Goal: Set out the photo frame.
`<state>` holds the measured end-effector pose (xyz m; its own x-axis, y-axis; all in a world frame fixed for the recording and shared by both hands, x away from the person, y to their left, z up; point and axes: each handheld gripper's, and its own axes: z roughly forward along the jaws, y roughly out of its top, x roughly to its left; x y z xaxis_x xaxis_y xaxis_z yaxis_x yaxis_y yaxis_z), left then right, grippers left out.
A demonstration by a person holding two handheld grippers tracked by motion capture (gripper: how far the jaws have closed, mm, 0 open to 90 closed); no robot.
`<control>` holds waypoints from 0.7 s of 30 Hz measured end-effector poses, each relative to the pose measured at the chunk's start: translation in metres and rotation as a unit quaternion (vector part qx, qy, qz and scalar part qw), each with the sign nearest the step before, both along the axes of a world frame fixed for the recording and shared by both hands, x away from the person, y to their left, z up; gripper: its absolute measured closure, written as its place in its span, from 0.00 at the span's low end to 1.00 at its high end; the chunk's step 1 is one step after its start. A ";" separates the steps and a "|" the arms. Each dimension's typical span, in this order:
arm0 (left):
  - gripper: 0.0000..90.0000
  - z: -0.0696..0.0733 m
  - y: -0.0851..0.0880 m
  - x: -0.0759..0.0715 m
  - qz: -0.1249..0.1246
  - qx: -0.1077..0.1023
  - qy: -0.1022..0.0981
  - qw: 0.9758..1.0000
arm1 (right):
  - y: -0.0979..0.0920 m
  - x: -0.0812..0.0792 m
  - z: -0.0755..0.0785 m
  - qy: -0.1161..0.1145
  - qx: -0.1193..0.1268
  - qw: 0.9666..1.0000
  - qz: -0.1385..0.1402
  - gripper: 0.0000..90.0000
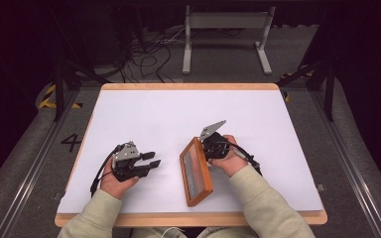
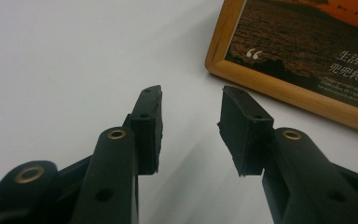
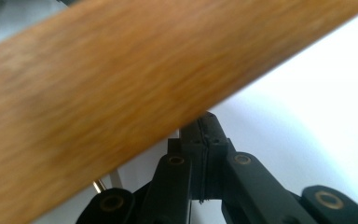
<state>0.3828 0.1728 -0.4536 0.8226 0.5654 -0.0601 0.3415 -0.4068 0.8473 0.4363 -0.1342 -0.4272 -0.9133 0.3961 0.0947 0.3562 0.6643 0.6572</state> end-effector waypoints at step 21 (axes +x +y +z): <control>0.60 0.001 0.004 0.003 0.025 0.006 0.011 1.000 | -0.032 -0.022 0.051 -0.045 -0.047 0.995 -0.077 0.74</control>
<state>0.3858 0.1766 -0.4529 0.7919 0.6065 -0.0709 0.3802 -0.3989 0.8344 0.4140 -0.1659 -0.3764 -0.8441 0.5354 -0.0294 0.4007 0.6663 0.6289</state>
